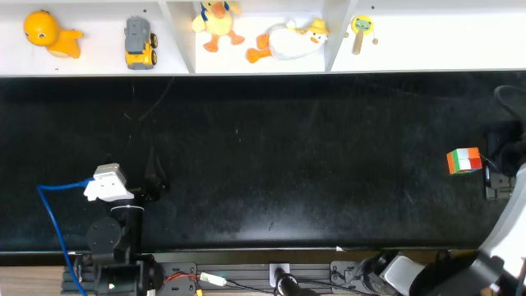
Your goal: Store Toys
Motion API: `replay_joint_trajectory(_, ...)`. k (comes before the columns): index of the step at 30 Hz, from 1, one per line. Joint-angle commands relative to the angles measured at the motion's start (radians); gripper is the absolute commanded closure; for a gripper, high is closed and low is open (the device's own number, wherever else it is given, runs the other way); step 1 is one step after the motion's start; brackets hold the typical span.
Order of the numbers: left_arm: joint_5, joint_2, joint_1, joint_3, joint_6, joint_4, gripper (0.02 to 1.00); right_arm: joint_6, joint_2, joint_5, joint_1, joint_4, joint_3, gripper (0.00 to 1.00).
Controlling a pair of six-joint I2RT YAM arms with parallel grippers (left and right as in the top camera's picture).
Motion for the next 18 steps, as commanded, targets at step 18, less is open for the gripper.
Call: replay_joint_trajectory(18, -0.012, -0.012, -0.007, -0.008, 0.004, 0.005, 0.023, -0.177, 0.252, 0.050, -0.001, 0.149, -0.008, 0.020)
